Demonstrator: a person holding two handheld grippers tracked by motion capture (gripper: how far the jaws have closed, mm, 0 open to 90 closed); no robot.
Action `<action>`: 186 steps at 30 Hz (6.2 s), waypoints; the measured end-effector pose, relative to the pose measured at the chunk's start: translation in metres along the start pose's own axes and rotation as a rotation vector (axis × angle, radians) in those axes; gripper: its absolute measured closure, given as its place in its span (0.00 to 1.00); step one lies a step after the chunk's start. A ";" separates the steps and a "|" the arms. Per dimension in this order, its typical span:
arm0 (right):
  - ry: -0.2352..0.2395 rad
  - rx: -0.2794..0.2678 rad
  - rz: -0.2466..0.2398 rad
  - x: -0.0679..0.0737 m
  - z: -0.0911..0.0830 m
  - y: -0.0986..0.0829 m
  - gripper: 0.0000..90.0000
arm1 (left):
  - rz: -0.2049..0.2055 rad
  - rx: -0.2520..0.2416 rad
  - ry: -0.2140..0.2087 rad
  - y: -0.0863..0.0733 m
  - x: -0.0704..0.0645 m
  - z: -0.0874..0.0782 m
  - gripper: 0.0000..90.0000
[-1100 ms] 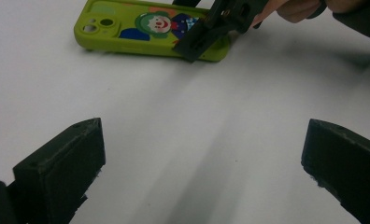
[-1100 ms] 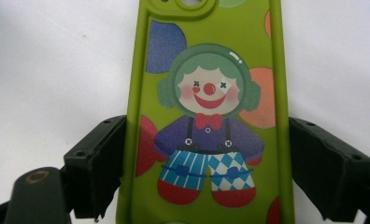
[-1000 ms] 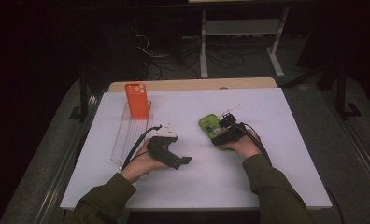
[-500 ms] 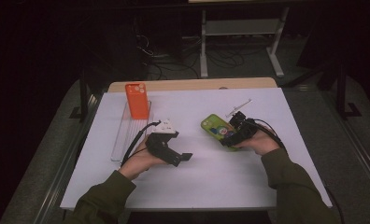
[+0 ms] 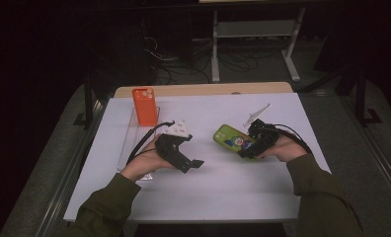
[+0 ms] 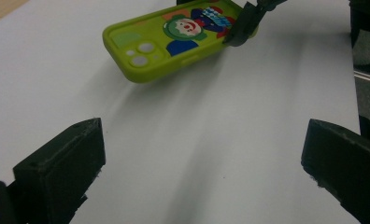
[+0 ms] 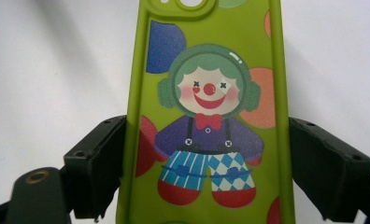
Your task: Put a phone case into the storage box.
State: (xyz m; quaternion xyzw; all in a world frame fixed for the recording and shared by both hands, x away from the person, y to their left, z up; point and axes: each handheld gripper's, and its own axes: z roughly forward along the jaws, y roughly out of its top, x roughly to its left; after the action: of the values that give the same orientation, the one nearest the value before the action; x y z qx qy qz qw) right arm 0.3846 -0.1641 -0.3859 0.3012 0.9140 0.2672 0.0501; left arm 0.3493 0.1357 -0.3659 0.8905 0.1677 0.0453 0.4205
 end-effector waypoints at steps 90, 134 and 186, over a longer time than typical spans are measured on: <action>0.268 0.029 -0.509 0.067 0.016 0.036 0.16 | 0.237 0.248 -0.267 0.005 -0.004 0.049 0.16; 0.008 -0.247 0.090 0.042 0.006 -0.014 0.04 | -0.134 0.184 0.034 0.002 0.012 0.029 0.17; -0.415 -0.337 -0.228 0.076 0.024 -0.023 0.02 | -0.111 0.185 0.064 0.002 0.017 0.028 0.17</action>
State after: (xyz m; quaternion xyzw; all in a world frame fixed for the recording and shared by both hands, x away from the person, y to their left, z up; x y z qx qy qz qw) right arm 0.3170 -0.1249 -0.4130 0.2324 0.8549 0.3404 0.3150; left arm 0.3722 0.1196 -0.3835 0.9129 0.2338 0.0346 0.3327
